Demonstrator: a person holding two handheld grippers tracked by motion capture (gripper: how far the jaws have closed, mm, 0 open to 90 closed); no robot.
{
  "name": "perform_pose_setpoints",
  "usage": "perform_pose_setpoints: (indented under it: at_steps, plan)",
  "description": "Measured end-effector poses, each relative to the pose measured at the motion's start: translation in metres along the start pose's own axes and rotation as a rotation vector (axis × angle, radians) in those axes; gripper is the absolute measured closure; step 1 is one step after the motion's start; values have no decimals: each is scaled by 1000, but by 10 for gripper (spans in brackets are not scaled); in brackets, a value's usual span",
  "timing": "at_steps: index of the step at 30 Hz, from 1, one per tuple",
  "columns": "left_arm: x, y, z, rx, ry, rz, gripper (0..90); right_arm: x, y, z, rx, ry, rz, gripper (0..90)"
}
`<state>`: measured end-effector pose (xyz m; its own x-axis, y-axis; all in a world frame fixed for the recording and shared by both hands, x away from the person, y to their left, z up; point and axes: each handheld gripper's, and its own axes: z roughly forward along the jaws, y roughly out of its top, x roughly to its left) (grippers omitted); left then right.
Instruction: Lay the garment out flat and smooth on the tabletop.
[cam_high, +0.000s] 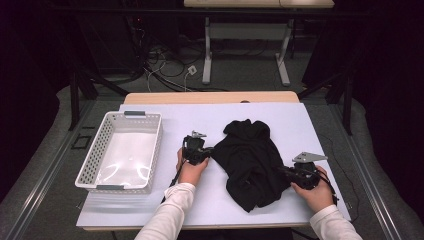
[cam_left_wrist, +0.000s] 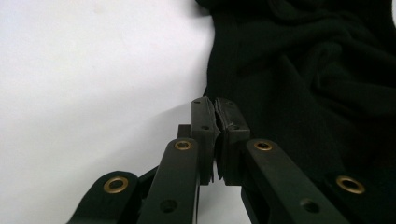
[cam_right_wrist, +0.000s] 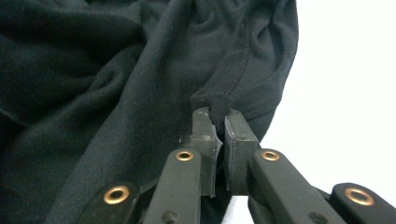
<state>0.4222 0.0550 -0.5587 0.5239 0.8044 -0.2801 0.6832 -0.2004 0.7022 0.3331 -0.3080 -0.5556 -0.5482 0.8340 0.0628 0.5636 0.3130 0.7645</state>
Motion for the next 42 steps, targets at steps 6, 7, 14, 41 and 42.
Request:
perform_pose_setpoints:
  at_steps: [6, 7, 14, 41, 42]
  plan:
    - [5, 7, -13, -47, 4, -5, 879, -7, 4, -8, -49, -17, 21, 858]
    - [5, 8, -15, -51, 7, -6, 881, -8, 5, -10, -60, -22, 27, 858]
    - [14, 18, -34, -112, 15, -19, 882, -22, 11, -24, -120, -55, 63, 859]
    - [29, 75, -79, -235, 83, -6, 882, -84, 103, -34, -264, -176, 85, 860]
    - [29, 75, -79, -240, 86, -5, 882, -85, 105, -33, -261, -179, 85, 860]
